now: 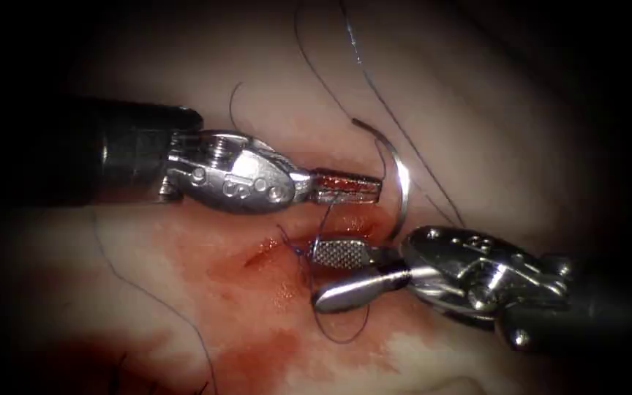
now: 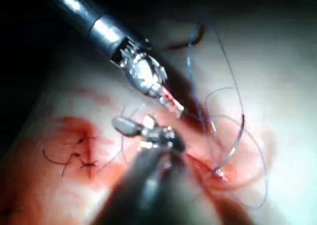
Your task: Wound Closure
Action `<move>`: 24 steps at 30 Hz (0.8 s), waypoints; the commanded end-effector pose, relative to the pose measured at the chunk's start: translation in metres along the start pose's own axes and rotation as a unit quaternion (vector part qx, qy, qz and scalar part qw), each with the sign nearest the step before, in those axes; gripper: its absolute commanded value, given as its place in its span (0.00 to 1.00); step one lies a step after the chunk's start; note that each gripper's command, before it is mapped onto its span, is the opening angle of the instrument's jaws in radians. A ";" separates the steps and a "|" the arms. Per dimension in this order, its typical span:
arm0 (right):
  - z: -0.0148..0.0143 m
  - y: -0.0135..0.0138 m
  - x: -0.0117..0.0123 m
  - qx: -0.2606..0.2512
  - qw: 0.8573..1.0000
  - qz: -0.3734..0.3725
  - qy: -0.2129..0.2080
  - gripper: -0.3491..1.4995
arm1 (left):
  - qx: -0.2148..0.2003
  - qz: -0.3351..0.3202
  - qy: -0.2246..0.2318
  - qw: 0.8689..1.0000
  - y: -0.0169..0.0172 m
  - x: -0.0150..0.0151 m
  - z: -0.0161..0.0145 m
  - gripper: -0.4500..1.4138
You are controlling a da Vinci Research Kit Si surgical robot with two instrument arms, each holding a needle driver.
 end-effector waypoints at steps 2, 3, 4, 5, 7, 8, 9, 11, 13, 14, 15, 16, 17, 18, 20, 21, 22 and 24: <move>0.0012 0.0006 0.0004 0.003 1.000 -0.001 0.003 0.85 | 0.001 0.001 -0.001 1.000 0.0000 -0.0001 0.0007 0.00; 0.0013 0.0007 0.0005 0.003 1.000 -0.001 0.003 0.85 | 0.002 0.001 -0.002 1.000 0.0001 0.0001 0.0006 0.00; 0.0014 0.0008 0.0006 0.002 1.000 -0.001 0.004 0.85 | 0.002 0.000 -0.002 1.000 0.0001 0.0002 0.0006 0.00; 0.0015 0.0009 0.0007 0.001 1.000 -0.001 0.006 0.85 | 0.001 0.003 -0.001 1.000 0.0002 0.0004 0.0006 0.00; 0.0016 0.0010 0.0007 0.001 1.000 -0.001 0.009 0.85 | 0.001 0.003 -0.001 1.000 0.0003 0.0006 0.0007 0.00; 0.0017 0.0011 0.0009 0.004 1.000 0.002 0.013 0.85 | 0.001 0.006 0.000 1.000 0.0004 0.0008 0.0007 0.00; 0.0017 0.0011 0.0010 0.005 1.000 0.002 0.014 0.85 | 0.001 0.005 0.000 1.000 0.0004 0.0009 0.0007 0.00; 0.0017 0.0009 0.0010 0.006 1.000 0.008 0.017 0.82 | 0.000 0.005 0.001 1.000 0.0004 0.0010 0.0007 0.00; 0.0015 0.0007 0.0010 0.013 1.000 0.008 0.017 0.65 | 0.000 0.005 0.001 1.000 0.0004 0.0010 0.0007 0.00; 0.0013 0.0006 0.0008 0.024 1.000 0.007 0.014 0.33 | 0.002 0.008 0.001 1.000 0.0004 0.0010 0.0007 0.00; 0.0011 0.0005 0.0007 0.038 0.999 0.006 0.009 0.06 | 0.002 0.008 0.001 1.000 0.0004 0.0010 0.0007 0.00; 0.0010 0.0004 0.0007 0.041 0.999 0.006 0.008 0.00 | 0.001 0.008 0.003 1.000 0.0004 0.0010 0.0007 0.00; 0.0008 0.0004 0.0006 0.038 0.999 0.006 0.011 0.00 | 0.001 0.008 0.003 1.000 0.0004 0.0011 0.0007 0.00; 0.0007 0.0004 0.0006 0.035 0.999 0.007 0.011 0.00 | 0.001 0.008 0.002 1.000 0.0004 0.0011 0.0007 0.00; 0.0006 0.0003 0.0004 0.031 0.999 0.007 0.008 0.00 | 0.000 0.008 0.002 1.000 0.0004 0.0012 0.0007 0.00; 0.0005 0.0002 0.0003 0.030 0.999 0.007 0.008 0.00 | 0.000 0.007 0.002 1.000 0.0003 0.0012 0.0006 0.00; 0.0004 0.0001 0.0002 0.031 0.999 0.007 0.007 0.00 | -0.001 0.007 0.002 1.000 0.0002 0.0013 0.0006 0.00; 0.0000 -0.0004 -0.0002 0.033 0.999 0.010 0.004 0.00 | -0.001 -0.002 0.004 1.000 -0.0004 0.0015 0.0002 0.46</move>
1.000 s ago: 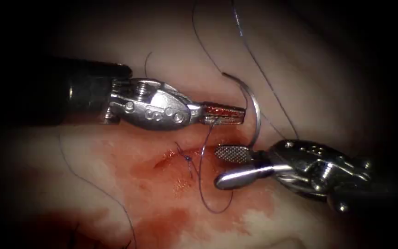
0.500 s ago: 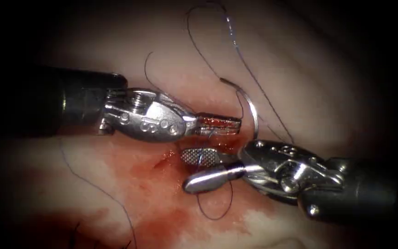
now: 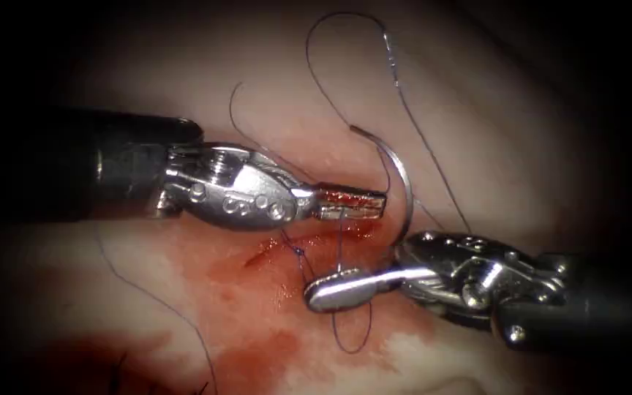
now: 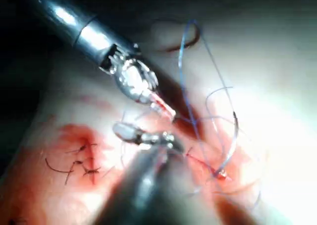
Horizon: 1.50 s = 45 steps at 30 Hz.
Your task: Wound Closure
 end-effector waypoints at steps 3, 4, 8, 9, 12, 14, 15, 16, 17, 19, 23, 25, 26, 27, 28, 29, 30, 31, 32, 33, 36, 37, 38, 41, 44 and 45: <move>0.0001 -0.0005 -0.0005 0.001 1.000 -0.023 -0.008 0.00 | -0.005 -0.062 0.004 0.998 -0.0009 -0.0002 -0.0004 0.76; 0.0000 -0.0007 -0.0006 0.002 0.999 -0.032 -0.009 0.00 | -0.005 -0.072 0.004 0.997 -0.0010 -0.0002 -0.0006 0.77; 0.0000 -0.0012 -0.0008 0.006 0.998 -0.059 -0.012 0.00 | -0.010 -0.099 0.009 0.995 -0.0013 -0.0006 -0.0015 0.81; 0.0001 -0.0015 -0.0009 0.008 0.997 -0.073 -0.014 0.00 | -0.012 -0.111 0.011 0.994 -0.0014 -0.0009 -0.0019 0.81; 0.0002 -0.0017 -0.0009 0.012 0.995 -0.094 -0.016 0.00 | -0.014 -0.130 0.013 0.991 -0.0014 -0.0018 -0.0022 0.71; 0.0002 -0.0018 -0.0008 0.022 0.994 -0.105 -0.024 0.00 | -0.015 -0.132 0.013 0.991 -0.0013 -0.0025 -0.0024 0.60; 0.0001 -0.0019 -0.0008 0.028 0.993 -0.111 -0.029 0.00 | -0.017 -0.133 0.015 0.991 -0.0011 -0.0030 -0.0024 0.55; 0.0002 -0.0020 -0.0008 0.034 0.992 -0.116 -0.033 0.00 | -0.021 -0.143 0.019 0.989 -0.0009 -0.0035 -0.0023 0.54; 0.0003 -0.0021 -0.0009 0.037 0.992 -0.116 -0.035 0.00 | -0.023 -0.148 0.022 0.988 -0.0008 -0.0038 -0.0022 0.54; 0.0005 -0.0022 -0.0010 0.039 0.991 -0.119 -0.037 0.00 | -0.026 -0.165 0.029 0.986 -0.0009 -0.0042 -0.0021 0.55; 0.0007 -0.0022 -0.0011 0.043 0.991 -0.120 -0.040 0.00 | -0.005 -0.171 0.037 0.985 -0.0019 -0.0047 -0.0029 0.53; 0.0005 -0.0021 -0.0012 0.043 0.991 -0.120 -0.040 0.00 | 0.021 -0.177 0.005 0.984 -0.0029 -0.0050 -0.0041 0.54; 0.0004 -0.0020 -0.0012 0.043 0.991 -0.120 -0.041 0.00 | 0.035 -0.183 -0.009 0.982 -0.0035 -0.0052 -0.0050 0.58; 0.0004 -0.0020 -0.0012 0.043 0.991 -0.120 -0.041 0.00 | 0.035 -0.183 -0.009 0.982 -0.0035 -0.0052 -0.0050 0.58; 0.0004 -0.0018 -0.0014 0.041 0.991 -0.121 -0.040 0.00 | 0.057 -0.192 -0.025 0.979 -0.0042 -0.0055 -0.0060 0.61; 0.0003 -0.0017 -0.0014 0.040 0.992 -0.113 -0.040 0.00 | 0.067 -0.196 -0.031 0.978 -0.0045 -0.0057 -0.0064 0.61; 0.0003 -0.0015 -0.0014 0.037 0.993 -0.104 -0.038 0.00 | 0.075 -0.195 -0.040 0.977 -0.0049 -0.0058 -0.0070 0.62; 0.0001 -0.0012 -0.0015 0.034 0.995 -0.084 -0.037 0.00 | 0.090 -0.191 -0.049 0.976 -0.0054 -0.0059 -0.0078 0.62; 0.0001 -0.0010 -0.0015 0.032 0.996 -0.078 -0.036 0.00 | 0.099 -0.187 -0.055 0.976 -0.0057 -0.0059 -0.0082 0.62; 0.0000 -0.0008 -0.0015 0.031 0.996 -0.070 -0.038 0.00 | 0.106 -0.188 -0.060 0.975 -0.0059 -0.0059 -0.0085 0.62; -0.0002 -0.0006 -0.0017 0.029 0.998 -0.047 -0.040 0.00 | 0.135 -0.142 -0.078 0.978 -0.0067 -0.0055 -0.0095 0.57; -0.0002 -0.0006 -0.0017 0.029 0.998 -0.038 -0.041 0.00 | 0.150 -0.110 -0.108 0.976 -0.0071 -0.0054 -0.0101 0.59; -0.0002 -0.0005 -0.0017 0.028 0.998 -0.036 -0.042 0.00 | 0.157 -0.102 -0.120 0.975 -0.0073 -0.0053 -0.0103 0.61; 0.0001 -0.0002 -0.0021 0.024 0.998 -0.023 -0.047 0.00 | 0.165 -0.050 -0.160 0.972 -0.0083 -0.0051 -0.0106 0.77; 0.0003 0.0002 -0.0025 0.020 0.998 -0.010 -0.050 0.00 | 0.166 0.003 -0.189 0.968 -0.0082 -0.0044 -0.0095 0.80; 0.0004 0.0002 -0.0026 0.020 0.999 -0.007 -0.050 0.00 | 0.164 0.014 -0.192 0.967 -0.0081 -0.0042 -0.0091 0.79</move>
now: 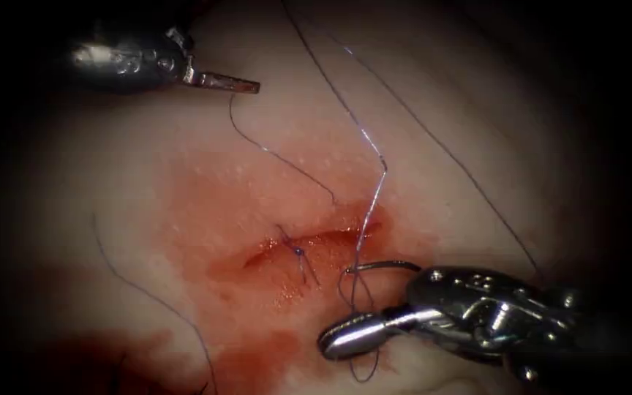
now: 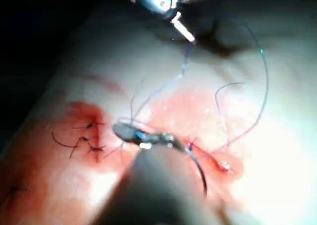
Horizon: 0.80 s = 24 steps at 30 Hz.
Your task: Wound Closure
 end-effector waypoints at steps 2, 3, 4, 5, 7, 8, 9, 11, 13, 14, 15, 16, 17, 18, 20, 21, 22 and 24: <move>0.0008 0.0005 0.0001 -0.001 1.000 0.002 -0.001 0.00 | 0.001 0.017 0.006 1.000 0.0006 0.0004 0.0016 0.77; 0.0009 0.0006 0.0000 -0.001 1.000 0.002 -0.001 0.00 | 0.001 0.017 0.008 1.000 0.0008 0.0006 0.0019 0.78; 0.0010 0.0006 0.0000 -0.002 1.000 0.002 -0.002 0.00 | 0.000 0.016 0.010 1.000 0.0008 0.0007 0.0021 0.78; 0.0010 0.0007 -0.0001 -0.003 1.000 0.005 -0.004 0.00 | 0.000 0.016 0.011 1.000 0.0008 0.0008 0.0022 0.78; 0.0012 0.0008 -0.0004 -0.004 1.000 0.004 -0.005 0.00 | 0.001 0.013 0.014 1.000 0.0004 0.0010 0.0026 0.79; 0.0013 0.0009 -0.0004 -0.004 1.000 0.006 -0.006 0.00 | 0.006 0.010 0.016 1.000 0.0001 0.0011 0.0025 0.79; 0.0013 0.0009 -0.0005 -0.004 1.000 0.006 -0.006 0.00 | 0.008 0.009 0.016 1.000 0.0000 0.0012 0.0025 0.79; 0.0014 0.0009 -0.0005 -0.004 1.000 0.006 -0.006 0.00 | 0.010 0.011 0.018 1.000 -0.0002 0.0014 0.0023 0.78; 0.0014 0.0009 -0.0005 -0.005 1.000 0.009 -0.006 0.00 | 0.012 0.016 0.022 1.000 -0.0001 0.0017 0.0022 0.73; 0.0014 0.0009 -0.0004 -0.005 1.000 0.009 -0.006 0.00 | 0.012 0.021 0.025 0.999 0.0000 0.0019 0.0023 0.68; 0.0014 0.0009 -0.0004 -0.005 1.000 0.009 -0.005 0.00 | 0.011 0.024 0.029 0.999 0.0001 0.0021 0.0023 0.64; 0.0014 0.0009 -0.0004 -0.005 1.000 0.009 -0.005 0.00 | 0.011 0.025 0.031 0.999 0.0003 0.0024 0.0024 0.60; 0.0014 0.0009 -0.0004 -0.005 1.000 0.009 -0.005 0.00 | 0.011 0.028 0.033 0.999 0.0005 0.0026 0.0025 0.57; 0.0014 0.0009 -0.0003 -0.005 1.000 0.009 -0.005 0.00 | 0.011 0.031 0.034 0.999 0.0006 0.0028 0.0026 0.47; 0.0014 0.0008 -0.0003 -0.005 1.000 0.010 -0.005 0.00 | 0.013 0.047 0.035 0.998 0.0012 0.0034 0.0027 0.02; 0.0014 0.0008 -0.0003 -0.004 1.000 0.010 -0.005 0.00 | 0.013 0.051 0.035 0.998 0.0014 0.0036 0.0027 0.00; 0.0014 0.0008 -0.0002 -0.004 1.000 0.010 -0.005 0.00 | 0.013 0.051 0.034 0.998 0.0015 0.0036 0.0026 0.00; 0.0013 0.0007 -0.0002 -0.004 1.000 0.010 -0.005 0.00 | 0.014 0.052 0.034 0.998 0.0018 0.0036 0.0024 0.00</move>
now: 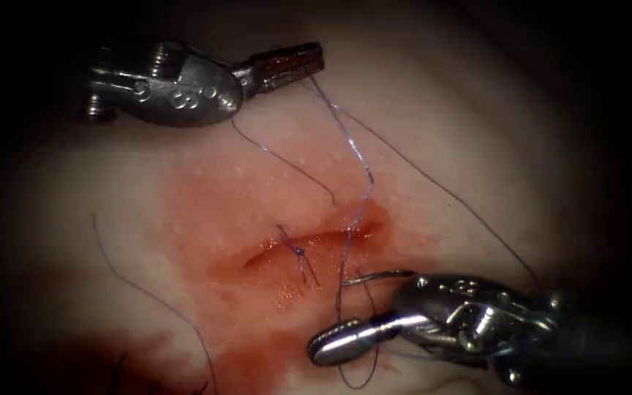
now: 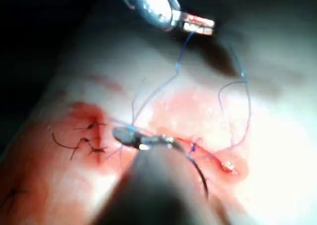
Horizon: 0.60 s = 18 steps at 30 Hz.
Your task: Wound Closure
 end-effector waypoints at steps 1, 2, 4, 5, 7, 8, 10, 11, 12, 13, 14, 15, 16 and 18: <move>0.0005 0.0003 0.0004 0.001 1.000 0.000 0.001 0.00 | 0.002 0.001 0.000 1.000 0.0002 -0.0004 0.0005 0.00; 0.0005 0.0003 0.0005 0.001 1.000 0.000 0.001 0.00 | 0.001 0.001 0.001 1.000 0.0002 -0.0006 0.0004 0.00; 0.0003 0.0001 0.0007 0.002 1.000 0.001 0.002 0.00 | 0.001 0.002 0.002 1.000 0.0002 -0.0010 0.0004 0.00; 0.0003 0.0001 0.0009 0.000 1.000 0.002 0.004 0.05 | 0.002 0.003 -0.001 1.000 0.0003 -0.0012 0.0004 0.00; 0.0000 -0.0001 0.0012 -0.013 1.000 -0.017 0.017 0.65 | 0.002 0.004 -0.002 1.000 0.0006 -0.0017 0.0004 0.00; -0.0001 -0.0002 0.0013 -0.018 0.999 -0.028 0.023 0.78 | 0.002 0.005 -0.002 1.000 0.0007 -0.0018 0.0004 0.00; -0.0005 -0.0004 0.0012 -0.028 0.998 -0.042 0.031 0.91 | 0.002 0.005 -0.001 1.000 0.0007 -0.0022 0.0004 0.00; -0.0007 -0.0005 0.0011 -0.030 0.998 -0.045 0.032 0.93 | 0.002 0.006 -0.001 1.000 0.0008 -0.0023 0.0005 0.00; -0.0010 -0.0006 0.0009 -0.031 0.998 -0.051 0.033 0.94 | 0.002 0.006 -0.001 1.000 0.0008 -0.0026 0.0005 0.00; -0.0015 -0.0009 0.0008 -0.032 0.997 -0.056 0.034 0.95 | 0.002 0.006 -0.001 1.000 0.0008 -0.0027 0.0005 0.00; -0.0019 -0.0011 0.0007 -0.032 0.997 -0.059 0.034 0.95 | 0.002 0.007 0.000 1.000 0.0009 -0.0029 0.0005 0.00; -0.0023 -0.0013 0.0007 -0.032 0.997 -0.061 0.034 0.96 | 0.002 0.007 0.000 1.000 0.0009 -0.0032 0.0005 0.00; -0.0032 -0.0020 0.0009 -0.037 0.996 -0.064 0.040 0.98 | 0.004 0.008 0.000 1.000 0.0011 -0.0035 0.0005 0.00; -0.0043 -0.0032 0.0013 -0.048 0.994 -0.080 0.051 0.98 | 0.002 0.011 0.000 1.000 0.0014 -0.0041 0.0007 0.00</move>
